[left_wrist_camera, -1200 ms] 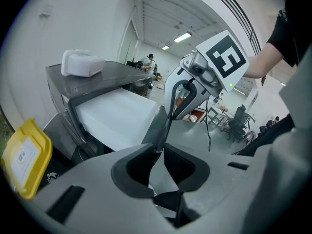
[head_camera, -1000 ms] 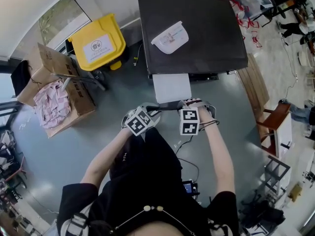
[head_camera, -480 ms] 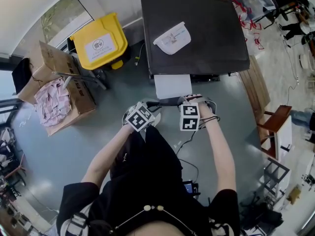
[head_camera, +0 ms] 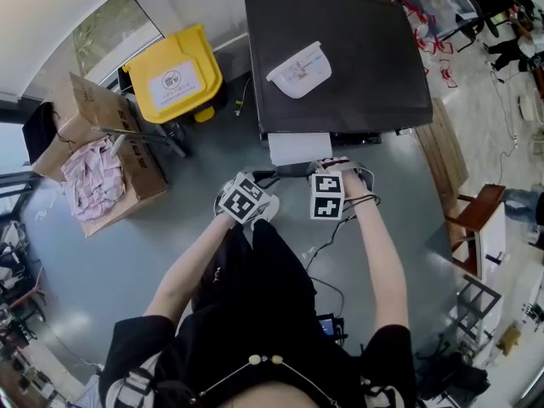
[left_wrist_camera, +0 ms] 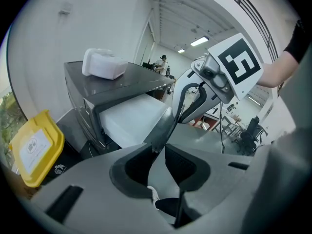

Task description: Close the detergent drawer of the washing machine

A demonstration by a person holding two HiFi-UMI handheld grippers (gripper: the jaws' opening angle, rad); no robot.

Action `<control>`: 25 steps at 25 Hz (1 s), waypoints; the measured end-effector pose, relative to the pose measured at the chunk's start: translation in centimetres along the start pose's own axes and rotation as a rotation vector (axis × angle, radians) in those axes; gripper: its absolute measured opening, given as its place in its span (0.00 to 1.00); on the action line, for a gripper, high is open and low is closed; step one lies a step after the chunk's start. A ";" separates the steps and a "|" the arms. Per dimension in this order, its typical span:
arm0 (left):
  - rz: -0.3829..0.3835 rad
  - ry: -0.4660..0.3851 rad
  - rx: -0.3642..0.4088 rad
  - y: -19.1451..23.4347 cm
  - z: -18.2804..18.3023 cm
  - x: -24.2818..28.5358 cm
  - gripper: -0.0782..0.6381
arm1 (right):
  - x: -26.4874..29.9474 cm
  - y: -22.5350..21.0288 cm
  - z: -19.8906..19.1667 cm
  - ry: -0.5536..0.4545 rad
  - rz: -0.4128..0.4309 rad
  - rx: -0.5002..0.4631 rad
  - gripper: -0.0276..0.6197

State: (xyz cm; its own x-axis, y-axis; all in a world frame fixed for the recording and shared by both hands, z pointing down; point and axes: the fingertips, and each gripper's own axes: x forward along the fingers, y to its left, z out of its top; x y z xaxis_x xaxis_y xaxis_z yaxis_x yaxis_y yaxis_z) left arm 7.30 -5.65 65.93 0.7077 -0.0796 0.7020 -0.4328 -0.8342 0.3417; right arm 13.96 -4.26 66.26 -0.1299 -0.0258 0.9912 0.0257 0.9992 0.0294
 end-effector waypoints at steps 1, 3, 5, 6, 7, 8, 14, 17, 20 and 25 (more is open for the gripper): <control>0.006 -0.005 -0.002 0.3 0.1 0.1 0.22 | 0.0 -0.3 0.0 0.000 -0.001 0.003 0.10; 0.014 -0.012 -0.007 0.9 0.5 0.1 0.22 | 0.0 -0.9 0.0 -0.002 -0.003 0.006 0.10; 0.021 -0.012 -0.013 1.2 0.9 0.0 0.22 | 0.0 -1.4 0.0 -0.001 -0.004 0.006 0.10; 0.023 -0.011 -0.016 1.4 1.0 0.0 0.22 | 0.0 -1.7 0.0 0.000 -0.003 0.004 0.10; 0.027 -0.011 -0.019 1.6 1.0 0.0 0.22 | 0.0 -1.9 0.0 0.000 -0.002 0.003 0.10; 0.031 -0.014 -0.023 1.9 1.1 0.0 0.22 | 0.1 -2.1 0.0 0.002 -0.002 0.003 0.10; 0.057 -0.042 -0.060 3.3 1.9 0.0 0.23 | 0.2 -3.6 0.1 0.005 -0.013 0.011 0.10; 0.070 -0.050 -0.063 3.8 2.2 0.1 0.23 | 0.2 -4.3 0.1 0.004 -0.020 0.020 0.10; 0.080 -0.060 -0.064 4.3 2.5 0.2 0.23 | 0.1 -4.8 0.0 0.002 -0.022 0.028 0.10; 0.096 -0.069 -0.073 4.8 3.0 0.1 0.23 | 0.0 -5.5 0.0 0.004 -0.022 0.029 0.10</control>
State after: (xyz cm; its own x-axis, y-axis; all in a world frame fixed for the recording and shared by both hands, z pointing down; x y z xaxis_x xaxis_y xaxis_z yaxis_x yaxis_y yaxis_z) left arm 6.99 -11.29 65.78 0.6969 -0.1965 0.6897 -0.5379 -0.7793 0.3214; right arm 13.83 -9.76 66.15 -0.1264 -0.0476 0.9908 -0.0060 0.9989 0.0472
